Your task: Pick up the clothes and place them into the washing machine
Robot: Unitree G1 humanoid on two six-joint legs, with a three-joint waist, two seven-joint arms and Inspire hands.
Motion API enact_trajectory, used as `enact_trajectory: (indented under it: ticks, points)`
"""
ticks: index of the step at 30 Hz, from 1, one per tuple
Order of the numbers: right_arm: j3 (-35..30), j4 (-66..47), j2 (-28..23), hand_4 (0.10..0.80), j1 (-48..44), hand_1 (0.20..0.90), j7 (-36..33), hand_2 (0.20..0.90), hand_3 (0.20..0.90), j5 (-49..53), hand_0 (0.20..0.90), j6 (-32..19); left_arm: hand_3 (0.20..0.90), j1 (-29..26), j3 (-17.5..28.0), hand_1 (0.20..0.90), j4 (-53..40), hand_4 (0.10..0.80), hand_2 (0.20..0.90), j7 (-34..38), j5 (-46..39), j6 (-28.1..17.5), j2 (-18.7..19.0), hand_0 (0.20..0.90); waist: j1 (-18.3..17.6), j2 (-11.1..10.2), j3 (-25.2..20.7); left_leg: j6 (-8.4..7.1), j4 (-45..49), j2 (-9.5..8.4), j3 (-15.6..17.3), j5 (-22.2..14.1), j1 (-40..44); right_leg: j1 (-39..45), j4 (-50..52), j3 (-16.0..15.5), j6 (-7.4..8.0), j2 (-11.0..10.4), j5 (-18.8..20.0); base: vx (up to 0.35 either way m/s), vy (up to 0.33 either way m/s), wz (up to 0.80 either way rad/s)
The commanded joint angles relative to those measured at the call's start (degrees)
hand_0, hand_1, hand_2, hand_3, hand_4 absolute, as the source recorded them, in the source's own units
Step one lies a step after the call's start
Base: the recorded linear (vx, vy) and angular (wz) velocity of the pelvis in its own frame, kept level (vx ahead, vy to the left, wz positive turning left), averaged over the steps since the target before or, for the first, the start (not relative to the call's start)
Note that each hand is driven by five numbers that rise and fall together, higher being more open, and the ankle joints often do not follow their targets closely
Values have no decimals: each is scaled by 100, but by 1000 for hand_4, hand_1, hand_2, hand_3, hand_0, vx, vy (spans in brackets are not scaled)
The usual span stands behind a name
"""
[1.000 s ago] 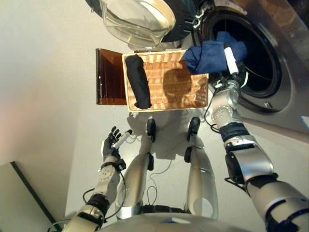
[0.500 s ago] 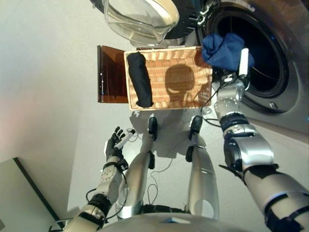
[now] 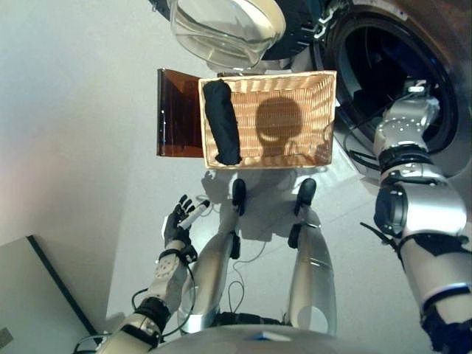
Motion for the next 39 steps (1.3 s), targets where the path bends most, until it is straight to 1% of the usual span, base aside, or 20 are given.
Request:
enact_trajectory:
  ticks: [1,3,4,8,9,15,24,39]
  points:
    - [364,-279,-963,300,-783,200,95,200,200,-7,200,-570,900,132,-130,900,74,800,900,26,-142,-144,33,900,33,626,-86,-448,-48,-254,198,-282,54,254,121,331,78,161,-611,0,0,0]
    - [350,-251,-1027,300,-821,200,65,200,200,12,200,-589,900,153,-143,900,77,800,900,-5,-155,-135,39,900,31,645,-90,-448,-48,-245,202,-241,27,236,107,325,69,174,-548,0,0,0]
    - [354,-220,-1052,300,-840,200,44,200,200,35,200,-596,900,161,-150,900,100,800,900,-11,-153,-130,43,900,30,639,-102,-453,-48,-257,200,-282,50,258,114,329,73,166,-608,0,0,0]
    - [366,-163,-1084,300,-897,200,25,200,200,70,200,-575,900,168,-164,900,117,800,900,-27,-138,-131,40,900,40,666,-106,-452,-48,-245,202,-234,11,228,96,339,61,185,-545,0,0,0]
    - [424,-10,-1184,800,-952,900,-79,900,900,-63,900,-470,900,158,-162,900,122,800,900,-27,-112,-124,57,900,36,666,-102,-454,-48,-246,202,-227,16,218,113,339,64,178,-552,0,0,0]
    - [538,160,-1193,800,-1077,900,-219,900,900,-131,900,-356,900,149,-166,900,64,800,900,-17,-186,-130,57,900,36,685,-81,-464,-48,-245,214,-215,-17,186,133,366,51,202,-549,0,0,0]
    - [547,207,-1110,800,-1069,900,-265,900,900,-185,900,-334,900,159,-126,900,96,800,900,20,-192,-103,57,900,35,692,-82,-455,-48,-242,226,-209,-6,168,166,373,40,212,-560,0,0,0]
    - [721,259,-973,800,-1086,900,-328,900,900,-452,900,-220,900,162,-90,900,137,800,900,18,-217,-110,69,900,22,617,-83,-449,-48,-231,242,-208,-1,187,144,370,26,225,-538,0,1,0]
